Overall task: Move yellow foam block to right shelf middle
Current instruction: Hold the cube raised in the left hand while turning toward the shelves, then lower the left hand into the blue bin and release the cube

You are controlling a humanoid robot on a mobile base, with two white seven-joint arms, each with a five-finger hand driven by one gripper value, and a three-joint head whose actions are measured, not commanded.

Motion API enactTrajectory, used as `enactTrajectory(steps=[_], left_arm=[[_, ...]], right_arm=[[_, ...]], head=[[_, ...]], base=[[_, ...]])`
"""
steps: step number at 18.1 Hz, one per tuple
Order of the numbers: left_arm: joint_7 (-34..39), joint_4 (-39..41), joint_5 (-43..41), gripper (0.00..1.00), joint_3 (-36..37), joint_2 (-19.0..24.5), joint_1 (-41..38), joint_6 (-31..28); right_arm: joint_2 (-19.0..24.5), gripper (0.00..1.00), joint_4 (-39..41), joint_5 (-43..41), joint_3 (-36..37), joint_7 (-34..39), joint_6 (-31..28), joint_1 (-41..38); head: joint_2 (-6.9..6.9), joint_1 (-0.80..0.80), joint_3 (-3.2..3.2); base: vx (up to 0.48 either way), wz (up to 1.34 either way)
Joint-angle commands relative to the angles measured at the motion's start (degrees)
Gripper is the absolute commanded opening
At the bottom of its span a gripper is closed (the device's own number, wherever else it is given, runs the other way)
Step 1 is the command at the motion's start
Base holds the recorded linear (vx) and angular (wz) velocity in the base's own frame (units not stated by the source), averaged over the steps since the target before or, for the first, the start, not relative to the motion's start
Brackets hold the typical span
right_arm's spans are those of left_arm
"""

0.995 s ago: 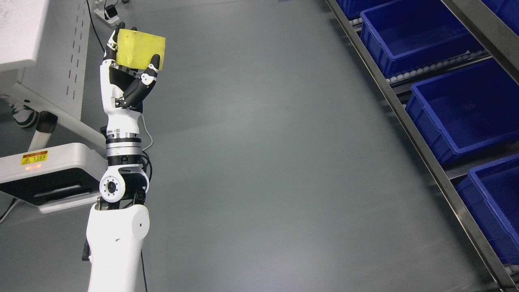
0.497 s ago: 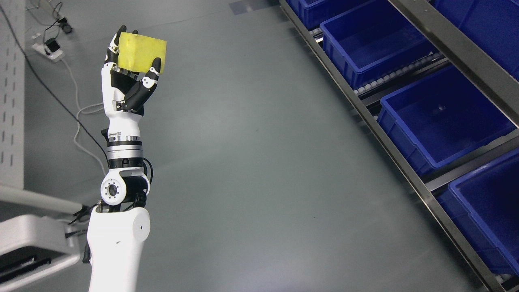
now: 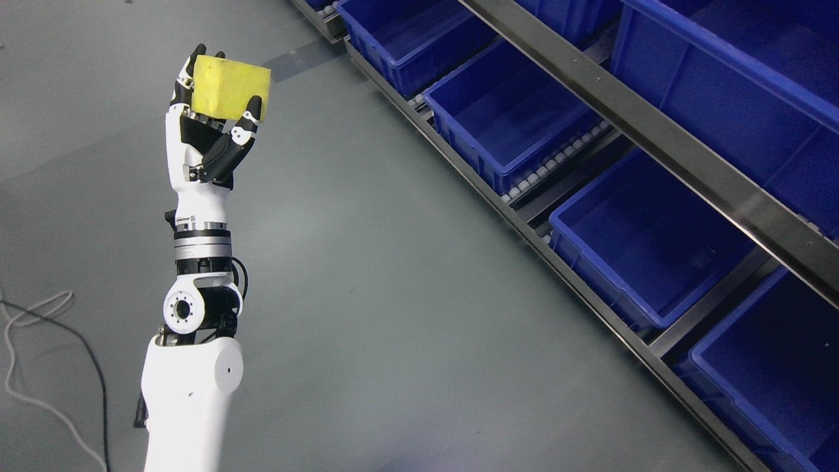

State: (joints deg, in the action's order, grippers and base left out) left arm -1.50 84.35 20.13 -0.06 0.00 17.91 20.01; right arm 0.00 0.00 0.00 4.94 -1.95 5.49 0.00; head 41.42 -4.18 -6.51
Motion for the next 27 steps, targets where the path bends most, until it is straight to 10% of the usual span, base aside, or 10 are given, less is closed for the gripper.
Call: enactTrajectory(steps=[1,14,27], left_arm=[[0.01,0.11,0.0,0.43,-0.73,1.0,-0.68,0.03],[-2.19,13.46,0.0,0.42,8.14,1.0,1.15,4.08],[2.28,6.99,0.0,0.41,8.76,1.0,27.88,-42.22]], right_arm=[[-1.0,1.0,1.0,0.18,-0.02,0.02,-0.04,-0.09],[-1.0,1.0,1.0,0.18,-0.02,0.02,-0.04,-0.09],[-1.0,1.0,1.0,0.18,-0.01,0.02,-0.04,-0.09]], head=[[0.0,0.0,0.0],[0.0,0.0,0.0],[0.01,0.0,0.0]], base=[[0.555,-0.36],[0.42,-0.4],[0.115,-0.15]])
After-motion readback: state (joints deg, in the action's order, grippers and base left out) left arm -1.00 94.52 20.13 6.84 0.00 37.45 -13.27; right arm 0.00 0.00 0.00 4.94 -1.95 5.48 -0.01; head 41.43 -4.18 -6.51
